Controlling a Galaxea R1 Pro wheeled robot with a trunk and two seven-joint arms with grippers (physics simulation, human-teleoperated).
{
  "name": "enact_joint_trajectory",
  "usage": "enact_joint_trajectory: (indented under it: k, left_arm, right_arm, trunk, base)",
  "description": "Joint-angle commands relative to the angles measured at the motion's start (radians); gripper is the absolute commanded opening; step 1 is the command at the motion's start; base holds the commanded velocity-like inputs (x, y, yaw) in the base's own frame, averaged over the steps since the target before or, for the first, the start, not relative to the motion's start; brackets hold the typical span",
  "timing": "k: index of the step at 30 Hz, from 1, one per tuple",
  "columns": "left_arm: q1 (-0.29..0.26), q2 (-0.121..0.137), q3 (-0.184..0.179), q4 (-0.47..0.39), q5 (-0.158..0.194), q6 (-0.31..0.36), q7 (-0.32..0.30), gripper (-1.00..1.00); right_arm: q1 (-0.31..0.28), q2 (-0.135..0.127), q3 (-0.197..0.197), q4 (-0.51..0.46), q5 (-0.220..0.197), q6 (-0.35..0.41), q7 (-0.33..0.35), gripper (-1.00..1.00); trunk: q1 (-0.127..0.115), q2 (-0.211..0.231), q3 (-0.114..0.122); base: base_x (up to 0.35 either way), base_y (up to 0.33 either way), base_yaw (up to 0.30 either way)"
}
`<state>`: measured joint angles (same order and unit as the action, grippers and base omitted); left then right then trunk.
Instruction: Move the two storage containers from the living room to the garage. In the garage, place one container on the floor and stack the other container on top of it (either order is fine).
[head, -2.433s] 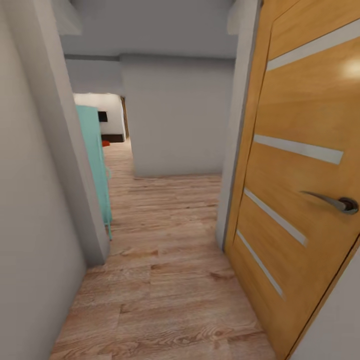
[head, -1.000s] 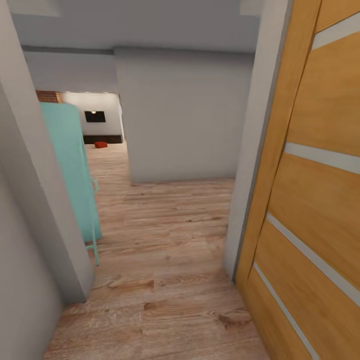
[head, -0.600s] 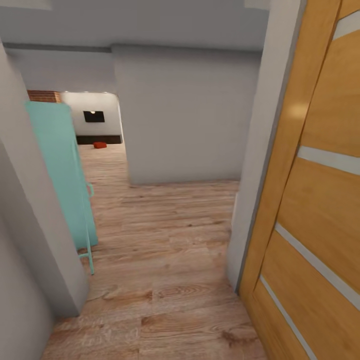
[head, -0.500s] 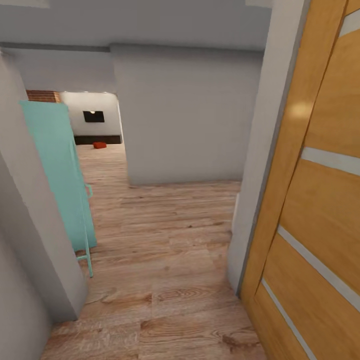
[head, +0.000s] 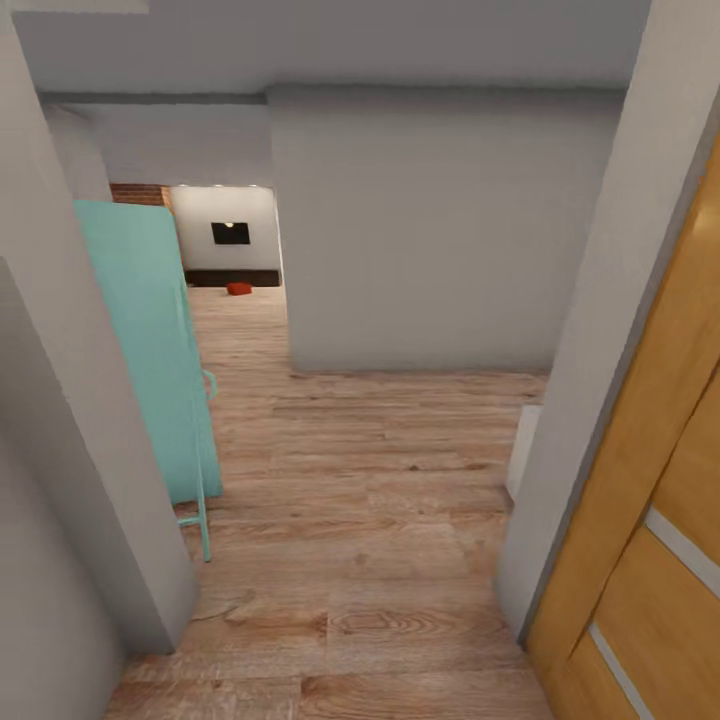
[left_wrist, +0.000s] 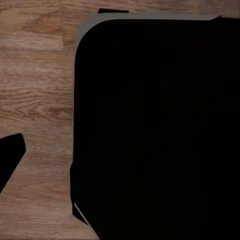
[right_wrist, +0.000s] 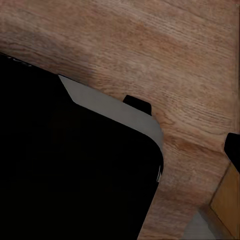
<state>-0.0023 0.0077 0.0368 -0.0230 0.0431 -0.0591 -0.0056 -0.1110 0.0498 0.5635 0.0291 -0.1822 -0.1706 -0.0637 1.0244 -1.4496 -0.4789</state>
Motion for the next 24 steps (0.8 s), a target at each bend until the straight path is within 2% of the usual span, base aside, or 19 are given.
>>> enact_joint_trajectory:
  k: [1, 24]
  left_arm:
    - [0.000, 0.000, 0.003, 0.000, 0.004, -0.002, -0.001, 1.00]
    - [0.000, 0.000, 0.003, 0.000, 0.004, -0.002, -0.001, 1.00]
  right_arm:
    - [-0.001, 0.000, 0.009, 0.003, -0.010, -0.006, -0.001, 1.00]
    - [-0.001, -0.004, 0.007, 0.003, -0.010, -0.007, -0.001, 1.00]
  trunk:
    - [0.001, 0.000, -0.001]
    - [0.001, 0.000, -0.001]
  base:
    - [0.322, 0.000, 0.175]
    - [0.322, 0.000, 0.012]
